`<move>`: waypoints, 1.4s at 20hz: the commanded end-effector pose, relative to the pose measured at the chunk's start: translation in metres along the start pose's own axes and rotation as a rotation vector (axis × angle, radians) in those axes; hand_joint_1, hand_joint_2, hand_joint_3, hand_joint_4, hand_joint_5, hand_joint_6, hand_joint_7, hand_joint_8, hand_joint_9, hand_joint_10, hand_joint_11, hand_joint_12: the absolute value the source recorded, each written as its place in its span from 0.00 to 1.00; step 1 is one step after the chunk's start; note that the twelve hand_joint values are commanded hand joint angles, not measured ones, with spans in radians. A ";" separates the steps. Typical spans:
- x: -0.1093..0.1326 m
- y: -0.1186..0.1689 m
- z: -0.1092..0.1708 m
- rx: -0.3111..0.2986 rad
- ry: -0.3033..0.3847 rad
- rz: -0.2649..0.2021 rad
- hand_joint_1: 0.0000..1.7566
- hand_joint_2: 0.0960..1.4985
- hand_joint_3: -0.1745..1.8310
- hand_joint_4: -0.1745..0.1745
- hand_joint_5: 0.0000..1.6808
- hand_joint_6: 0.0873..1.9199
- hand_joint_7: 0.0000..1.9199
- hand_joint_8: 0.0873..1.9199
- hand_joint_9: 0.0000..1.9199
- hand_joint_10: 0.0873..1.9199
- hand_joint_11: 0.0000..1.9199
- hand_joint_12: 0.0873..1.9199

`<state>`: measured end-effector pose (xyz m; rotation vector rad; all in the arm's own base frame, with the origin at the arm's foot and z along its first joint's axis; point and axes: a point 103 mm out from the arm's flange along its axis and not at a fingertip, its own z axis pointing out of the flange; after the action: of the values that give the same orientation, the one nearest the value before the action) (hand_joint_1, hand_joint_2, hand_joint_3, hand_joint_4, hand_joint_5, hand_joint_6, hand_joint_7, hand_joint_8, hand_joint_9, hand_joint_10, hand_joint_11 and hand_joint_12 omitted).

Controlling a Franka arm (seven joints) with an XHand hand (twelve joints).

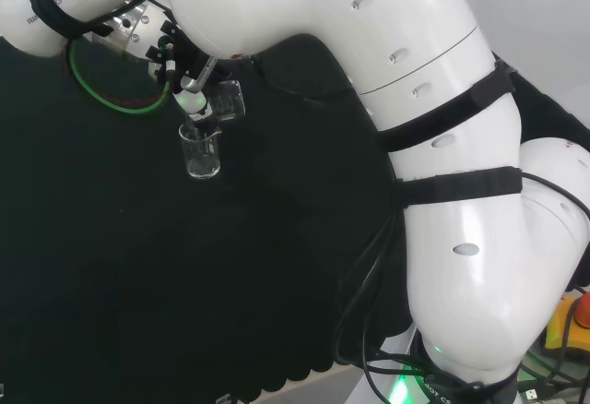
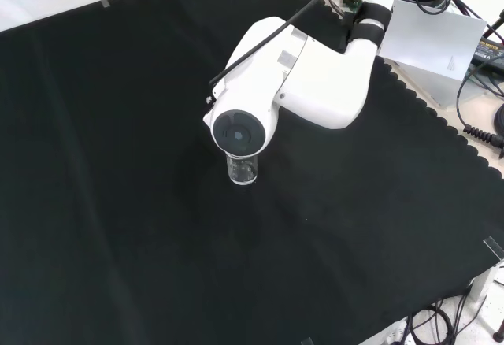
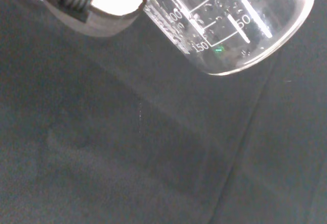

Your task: Pour the water from the handheld beaker into the one on the table.

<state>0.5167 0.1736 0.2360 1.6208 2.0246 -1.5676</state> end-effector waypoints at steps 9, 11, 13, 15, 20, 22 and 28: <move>-0.001 -0.001 0.000 -0.002 0.004 -0.001 0.73 0.73 0.00 0.27 0.62 0.43 0.65 0.37 0.64 0.50 0.57 0.39; -0.003 0.001 0.003 -0.003 0.013 -0.009 0.73 0.73 0.00 0.27 0.62 0.43 0.65 0.37 0.64 0.50 0.57 0.39; -0.006 0.002 0.005 -0.002 0.016 -0.010 0.73 0.73 0.00 0.27 0.62 0.43 0.65 0.37 0.64 0.50 0.57 0.39; -0.006 0.002 0.005 -0.003 0.018 -0.010 0.73 0.73 0.00 0.27 0.62 0.43 0.65 0.37 0.64 0.50 0.57 0.39; -0.007 0.001 0.004 0.000 0.012 -0.009 0.73 0.73 0.00 0.27 0.62 0.43 0.65 0.37 0.64 0.50 0.57 0.39; -0.007 0.001 0.005 0.000 0.015 -0.008 0.73 0.73 0.00 0.27 0.62 0.43 0.65 0.37 0.64 0.50 0.57 0.39; -0.005 0.000 0.005 0.000 0.019 -0.004 0.73 0.73 0.00 0.27 0.62 0.43 0.65 0.37 0.64 0.50 0.57 0.39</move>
<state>0.5172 0.1661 0.2370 1.6370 2.0392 -1.5597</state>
